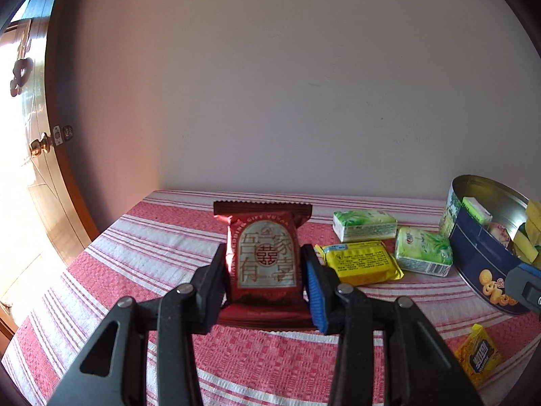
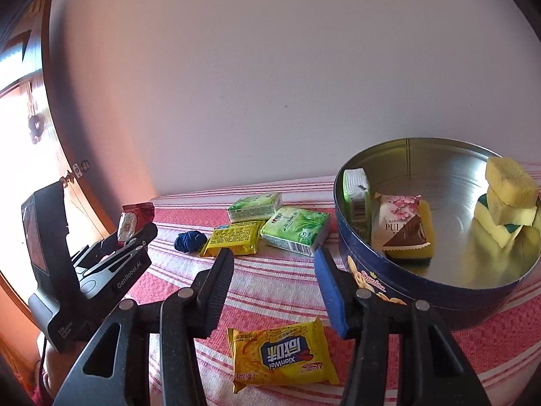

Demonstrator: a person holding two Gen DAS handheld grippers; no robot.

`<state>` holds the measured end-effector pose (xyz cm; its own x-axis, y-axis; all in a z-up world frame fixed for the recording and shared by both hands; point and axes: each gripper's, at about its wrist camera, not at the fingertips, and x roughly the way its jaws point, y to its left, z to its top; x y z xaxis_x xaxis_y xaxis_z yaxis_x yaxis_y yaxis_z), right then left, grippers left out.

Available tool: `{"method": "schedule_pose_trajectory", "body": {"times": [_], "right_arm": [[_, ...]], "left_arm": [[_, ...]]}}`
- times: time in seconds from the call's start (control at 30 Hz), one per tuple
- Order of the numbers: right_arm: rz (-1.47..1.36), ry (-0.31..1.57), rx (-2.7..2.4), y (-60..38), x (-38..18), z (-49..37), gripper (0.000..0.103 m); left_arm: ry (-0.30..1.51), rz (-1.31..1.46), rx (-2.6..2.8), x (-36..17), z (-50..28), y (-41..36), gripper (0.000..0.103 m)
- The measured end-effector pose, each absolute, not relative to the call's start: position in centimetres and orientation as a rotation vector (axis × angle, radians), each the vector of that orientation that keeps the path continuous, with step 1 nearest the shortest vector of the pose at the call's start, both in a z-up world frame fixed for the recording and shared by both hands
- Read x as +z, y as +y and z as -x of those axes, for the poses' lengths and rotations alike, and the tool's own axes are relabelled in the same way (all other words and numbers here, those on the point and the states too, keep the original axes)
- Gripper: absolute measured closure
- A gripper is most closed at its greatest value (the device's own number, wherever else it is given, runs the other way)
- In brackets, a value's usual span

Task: Organize objects
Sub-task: 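Grasp the red wedding-snack packet with the left gripper, then grasp the yellow Xianwei biscuit packet with the right gripper while the left gripper opens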

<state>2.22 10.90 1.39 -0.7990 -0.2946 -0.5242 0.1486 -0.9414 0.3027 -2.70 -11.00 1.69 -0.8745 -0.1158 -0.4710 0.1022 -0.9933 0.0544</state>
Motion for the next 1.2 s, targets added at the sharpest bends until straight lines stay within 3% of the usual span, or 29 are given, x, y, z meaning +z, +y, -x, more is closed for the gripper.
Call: {"method": "schedule_pose_trajectory", "body": {"times": [0.07,0.1,0.17,0.43,0.6,0.97,1.0,1.07,1.2], "right_arm": [[-0.946,-0.365,-2.683,11.0,0.9,-2.0,0.038],[-0.983,-0.355,-2.65,10.9,0.5,-1.9,0.029],[-1.051,-0.313,-2.596,10.4,-0.2,-1.9,0.022],[-1.239,0.12,-2.603,6.4,-3.9,-2.0,0.022],[-1.247,0.113,-2.599,7.0,-4.5,-1.2,0.03],[-0.878,-0.223,-2.771,11.3,0.8,-2.8,0.031],[-0.881,-0.232,-2.775,11.4,0.8,-2.6,0.031],[-0.896,-0.25,-2.766,11.5,0.8,-2.5,0.031],[-0.915,-0.24,-2.749,10.9,0.6,-2.3,0.031]], "left_arm": [[-0.021,-0.737,-2.937,1.7,2.6,-11.4,0.061],[-0.01,-0.735,-2.936,1.7,2.3,-11.4,0.061],[0.008,-0.743,-2.935,1.7,2.3,-11.4,0.061],[0.025,-0.757,-2.933,1.7,1.3,-10.3,0.06],[0.038,-0.735,-2.955,1.8,0.8,-10.3,0.06],[0.178,-0.735,-2.924,2.0,0.5,-13.8,0.06],[0.232,-0.747,-2.914,2.0,0.6,-14.8,0.058],[0.329,-0.805,-2.904,1.7,0.8,-16.2,0.031],[0.301,-0.908,-2.885,0.6,2.1,-16.0,0.025]]}}
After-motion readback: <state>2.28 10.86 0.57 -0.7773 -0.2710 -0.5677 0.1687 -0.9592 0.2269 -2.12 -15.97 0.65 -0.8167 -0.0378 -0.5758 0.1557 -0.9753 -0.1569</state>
